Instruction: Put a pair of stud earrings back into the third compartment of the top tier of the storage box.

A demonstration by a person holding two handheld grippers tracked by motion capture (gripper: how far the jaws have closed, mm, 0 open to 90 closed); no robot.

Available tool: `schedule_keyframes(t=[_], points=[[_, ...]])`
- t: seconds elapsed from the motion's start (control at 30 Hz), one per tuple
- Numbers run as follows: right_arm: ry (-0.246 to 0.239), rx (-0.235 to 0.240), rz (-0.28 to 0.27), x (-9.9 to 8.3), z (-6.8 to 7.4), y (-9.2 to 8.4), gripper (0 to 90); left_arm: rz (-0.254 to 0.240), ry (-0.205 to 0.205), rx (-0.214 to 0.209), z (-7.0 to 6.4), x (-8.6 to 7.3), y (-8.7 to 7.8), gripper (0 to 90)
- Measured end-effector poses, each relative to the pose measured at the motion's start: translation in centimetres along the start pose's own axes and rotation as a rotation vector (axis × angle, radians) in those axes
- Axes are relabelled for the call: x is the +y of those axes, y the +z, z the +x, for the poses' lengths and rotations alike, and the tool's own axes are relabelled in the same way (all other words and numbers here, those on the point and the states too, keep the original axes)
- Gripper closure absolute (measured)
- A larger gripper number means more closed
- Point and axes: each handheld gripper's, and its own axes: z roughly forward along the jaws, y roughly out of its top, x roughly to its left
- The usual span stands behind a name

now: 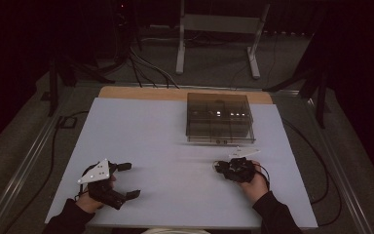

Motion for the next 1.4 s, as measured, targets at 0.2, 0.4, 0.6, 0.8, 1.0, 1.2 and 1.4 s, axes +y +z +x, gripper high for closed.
schedule_keyframes(t=[0.2, 0.4, 0.6, 0.8, 1.0, 1.2, 1.4], points=[[0.009, 0.003, 0.016, 0.2, -0.3, 0.4, 81.3, 0.003, 0.0, -0.001, 0.0, 0.0, 0.0, 0.5], [0.038, 0.027, 0.022, 0.2, -0.5, 0.5, 85.8, 0.002, 0.0, -0.002, 0.0, 0.0, 0.0, 0.5], [0.044, 0.032, -0.014, 0.4, -0.5, -0.2, 86.2, 0.003, -0.002, -0.003, 0.0, 0.0, 0.0, 0.5], [0.047, 0.042, -0.032, 0.5, -0.2, -0.8, 86.4, 0.003, 0.0, -0.001, 0.0, 0.0, 0.0, 0.5], [0.039, 0.057, -0.04, 0.5, 0.2, -1.3, 86.3, 0.006, -0.001, -0.001, 0.0, -0.1, 0.1, 0.5], [0.039, 0.071, -0.053, 0.7, 0.6, -1.8, 86.3, 0.009, 0.0, 0.0, -0.1, -0.1, 0.1, 0.5], [0.035, 0.076, -0.06, 0.8, 0.8, -2.3, 86.4, 0.012, 0.0, -0.001, 0.0, -0.1, 0.2, 0.5]])
